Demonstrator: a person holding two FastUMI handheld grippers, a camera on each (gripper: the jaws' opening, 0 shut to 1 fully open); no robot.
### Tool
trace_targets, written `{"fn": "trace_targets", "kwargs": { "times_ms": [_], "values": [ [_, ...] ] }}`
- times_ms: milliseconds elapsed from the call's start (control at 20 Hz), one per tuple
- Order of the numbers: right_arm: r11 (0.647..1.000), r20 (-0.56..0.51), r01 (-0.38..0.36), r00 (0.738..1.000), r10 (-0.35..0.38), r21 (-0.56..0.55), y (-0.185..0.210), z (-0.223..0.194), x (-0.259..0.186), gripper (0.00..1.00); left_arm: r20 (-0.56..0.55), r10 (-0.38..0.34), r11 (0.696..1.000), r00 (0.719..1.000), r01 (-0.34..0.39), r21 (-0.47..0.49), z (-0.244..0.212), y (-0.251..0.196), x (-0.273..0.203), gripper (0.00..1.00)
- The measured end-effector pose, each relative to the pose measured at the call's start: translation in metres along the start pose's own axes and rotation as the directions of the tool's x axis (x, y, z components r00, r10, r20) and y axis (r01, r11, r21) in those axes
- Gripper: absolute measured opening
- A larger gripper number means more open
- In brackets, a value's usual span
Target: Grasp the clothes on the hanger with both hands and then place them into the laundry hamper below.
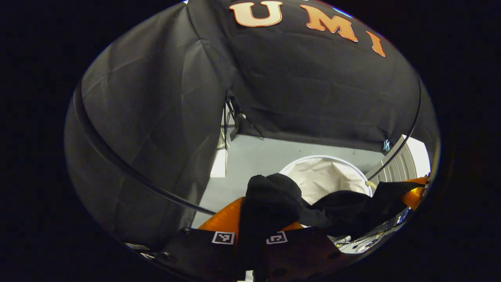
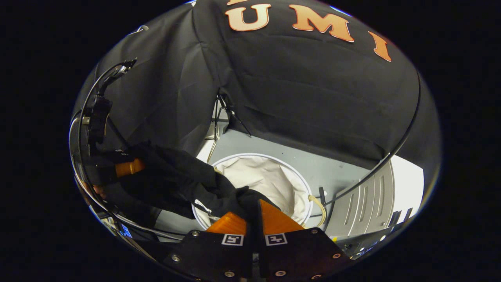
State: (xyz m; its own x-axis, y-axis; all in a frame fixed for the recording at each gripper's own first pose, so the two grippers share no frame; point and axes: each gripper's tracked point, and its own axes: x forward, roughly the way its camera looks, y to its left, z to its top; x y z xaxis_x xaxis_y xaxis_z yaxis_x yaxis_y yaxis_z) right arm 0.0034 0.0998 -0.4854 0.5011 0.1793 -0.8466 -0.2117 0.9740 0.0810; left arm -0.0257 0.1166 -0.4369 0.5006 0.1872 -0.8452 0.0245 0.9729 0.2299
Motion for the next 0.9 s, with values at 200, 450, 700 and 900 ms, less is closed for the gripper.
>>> {"fn": "trace_targets", "kwargs": {
  "times_ms": [200, 450, 700, 900],
  "values": [
    [1.000, -0.015, 0.002, 1.000, -0.001, 0.031, -0.003, -0.005, 0.001, 0.11, -0.107, -0.003, 1.000, 0.994, 0.002, -0.007, -0.031, 0.001, 0.007, 0.44],
    [0.999, -0.076, 0.002, 0.997, 0.001, 0.037, -0.003, -0.027, 0.006, 0.42, -0.202, -0.004, 1.000, 0.979, 0.006, 0.009, -0.067, -0.004, 0.014, 0.87],
    [0.999, -0.120, 0.005, 0.993, 0.001, 0.044, -0.002, -0.041, 0.005, 0.89, -0.161, 0.009, 0.998, 0.987, -0.019, -0.063, -0.069, 0.003, 0.002, 0.97],
    [0.999, -0.116, 0.029, 0.993, -0.025, 0.033, -0.009, -0.040, 0.000, 0.93, -0.080, 0.017, 0.994, 0.997, -0.025, -0.106, -0.048, 0.012, -0.008, 0.99]
  ]
}}
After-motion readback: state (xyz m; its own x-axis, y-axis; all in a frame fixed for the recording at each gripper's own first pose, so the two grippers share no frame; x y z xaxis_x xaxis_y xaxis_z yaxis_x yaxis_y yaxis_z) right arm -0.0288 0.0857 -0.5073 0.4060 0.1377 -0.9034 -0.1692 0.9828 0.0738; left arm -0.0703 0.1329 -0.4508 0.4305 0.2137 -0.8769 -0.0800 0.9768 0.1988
